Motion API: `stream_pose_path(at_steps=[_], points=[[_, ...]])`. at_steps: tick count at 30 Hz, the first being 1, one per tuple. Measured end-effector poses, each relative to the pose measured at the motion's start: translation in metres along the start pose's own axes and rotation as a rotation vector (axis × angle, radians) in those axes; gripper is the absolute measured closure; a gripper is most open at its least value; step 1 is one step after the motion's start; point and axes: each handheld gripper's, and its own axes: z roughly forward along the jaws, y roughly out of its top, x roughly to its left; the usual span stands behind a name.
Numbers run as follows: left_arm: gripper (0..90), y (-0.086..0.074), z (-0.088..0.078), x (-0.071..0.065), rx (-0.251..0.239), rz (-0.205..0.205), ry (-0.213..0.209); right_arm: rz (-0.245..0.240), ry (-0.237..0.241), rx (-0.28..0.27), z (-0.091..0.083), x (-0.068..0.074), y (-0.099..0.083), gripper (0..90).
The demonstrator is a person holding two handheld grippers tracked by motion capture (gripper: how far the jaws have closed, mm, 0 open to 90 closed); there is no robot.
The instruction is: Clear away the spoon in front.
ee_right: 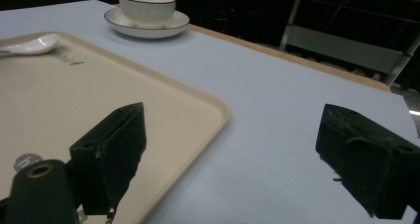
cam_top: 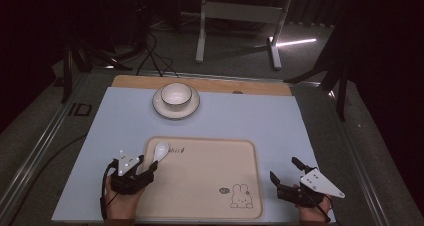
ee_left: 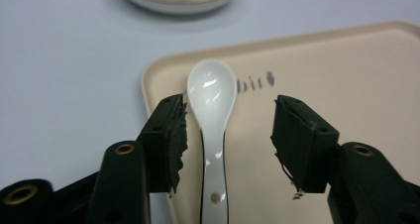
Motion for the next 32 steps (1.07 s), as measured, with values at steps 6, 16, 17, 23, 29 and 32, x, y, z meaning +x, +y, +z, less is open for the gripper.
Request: stream_pose_path(at_steps=[6,16,17,23,29,32], points=[[41.2,0.017,-0.004,0.009,-0.036,-0.002,-0.024,0.003,0.000,0.001,0.000,0.000,0.000,11.8],[37.9,0.038,-0.017,0.034,-0.083,0.066,-0.059,0.004,0.001,0.000,0.000,0.000,0.000,11.8],[37.9,0.038,-0.017,0.038,-0.092,0.072,-0.057,0.005,0.002,0.000,0.000,0.000,0.000,11.8],[37.0,0.026,-0.016,0.058,-0.103,0.116,-0.059,0.008,0.005,0.002,0.000,-0.001,0.000,13.4],[37.5,0.007,-0.015,0.076,-0.120,0.087,-0.048,0.012,-0.002,0.002,0.000,-0.002,0.000,13.3],[37.5,0.000,-0.013,0.084,-0.117,0.057,-0.025,0.013,-0.002,0.000,-0.001,-0.002,0.000,13.2]])
